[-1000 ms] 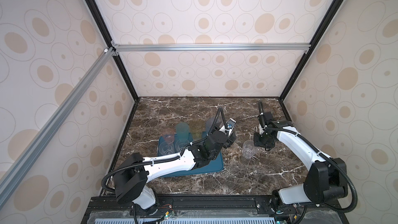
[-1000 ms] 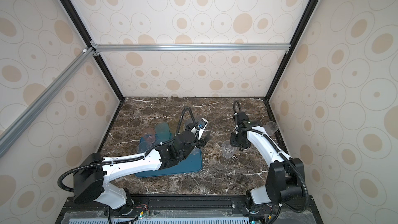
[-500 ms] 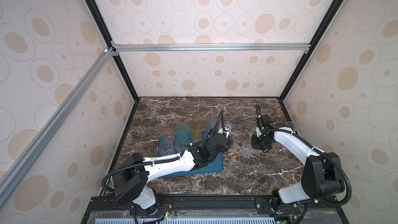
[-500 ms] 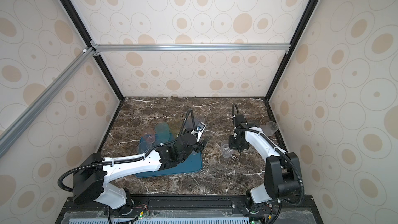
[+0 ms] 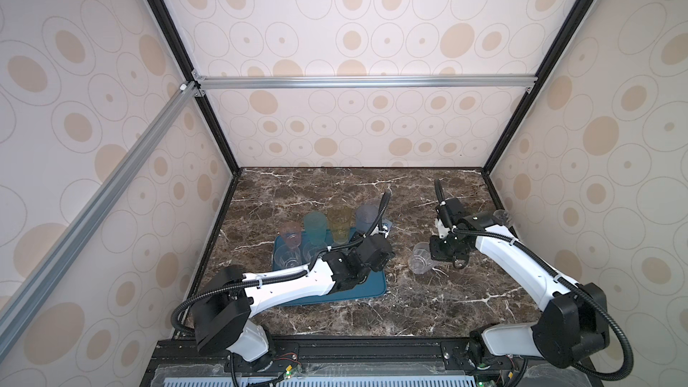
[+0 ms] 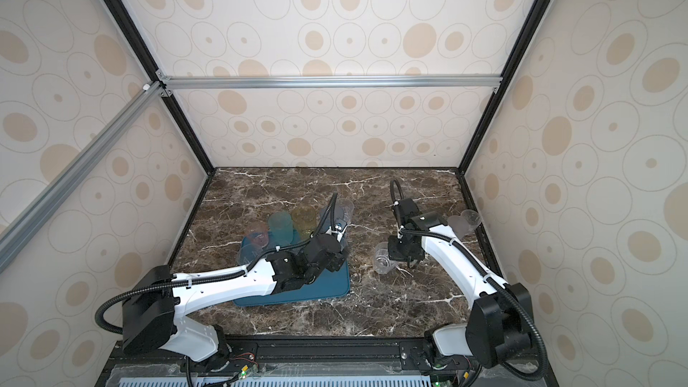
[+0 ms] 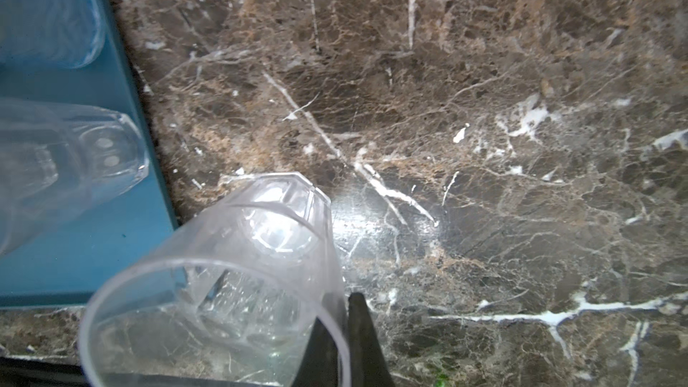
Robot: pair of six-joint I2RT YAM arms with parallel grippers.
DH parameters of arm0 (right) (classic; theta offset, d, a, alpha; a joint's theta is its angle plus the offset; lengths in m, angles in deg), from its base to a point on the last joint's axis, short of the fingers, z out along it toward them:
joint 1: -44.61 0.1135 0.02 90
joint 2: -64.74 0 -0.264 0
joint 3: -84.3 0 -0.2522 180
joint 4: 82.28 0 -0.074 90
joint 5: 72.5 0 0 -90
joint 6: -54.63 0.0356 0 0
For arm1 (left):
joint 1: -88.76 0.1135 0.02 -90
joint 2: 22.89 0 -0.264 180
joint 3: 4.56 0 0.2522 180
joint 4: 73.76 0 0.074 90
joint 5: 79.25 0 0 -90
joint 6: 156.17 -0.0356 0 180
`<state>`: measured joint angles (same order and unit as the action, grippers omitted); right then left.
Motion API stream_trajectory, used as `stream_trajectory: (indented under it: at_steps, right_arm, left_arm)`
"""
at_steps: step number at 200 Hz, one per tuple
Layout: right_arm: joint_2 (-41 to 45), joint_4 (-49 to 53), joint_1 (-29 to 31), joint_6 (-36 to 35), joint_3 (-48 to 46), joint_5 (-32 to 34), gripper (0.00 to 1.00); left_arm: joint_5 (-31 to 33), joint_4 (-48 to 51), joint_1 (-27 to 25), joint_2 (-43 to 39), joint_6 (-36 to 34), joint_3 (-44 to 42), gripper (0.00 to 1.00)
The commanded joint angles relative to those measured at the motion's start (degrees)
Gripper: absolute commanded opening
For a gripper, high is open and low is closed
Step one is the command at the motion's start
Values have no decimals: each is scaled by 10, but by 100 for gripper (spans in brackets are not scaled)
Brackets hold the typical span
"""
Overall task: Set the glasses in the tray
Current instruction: 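Carry the clear cup toward the tray edge with the right gripper, then lower the clear cup over the tray with the right gripper while the left hovers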
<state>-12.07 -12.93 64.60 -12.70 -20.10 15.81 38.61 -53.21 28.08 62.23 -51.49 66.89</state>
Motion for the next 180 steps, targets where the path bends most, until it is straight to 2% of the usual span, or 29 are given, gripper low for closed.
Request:
stream_trajectory:
  at_steps: [1, 47, 107, 180]
  right_arm:
    - [23, 45, 39, 27, 26, -2, 6]
    - [10, 52, 130, 76, 60, 6, 6]
    - [-72, 30, 246, 118, 104, 24, 6]
    - [-163, 1, 306, 131, 147, 33, 6]
  left_arm:
    - [24, 58, 18, -42, 41, 15, 79]
    - [41, 90, 62, -128, 63, -37, 79]
    - [52, 130, 122, -204, 80, -87, 79]
    - [35, 128, 141, -214, 88, -101, 78]
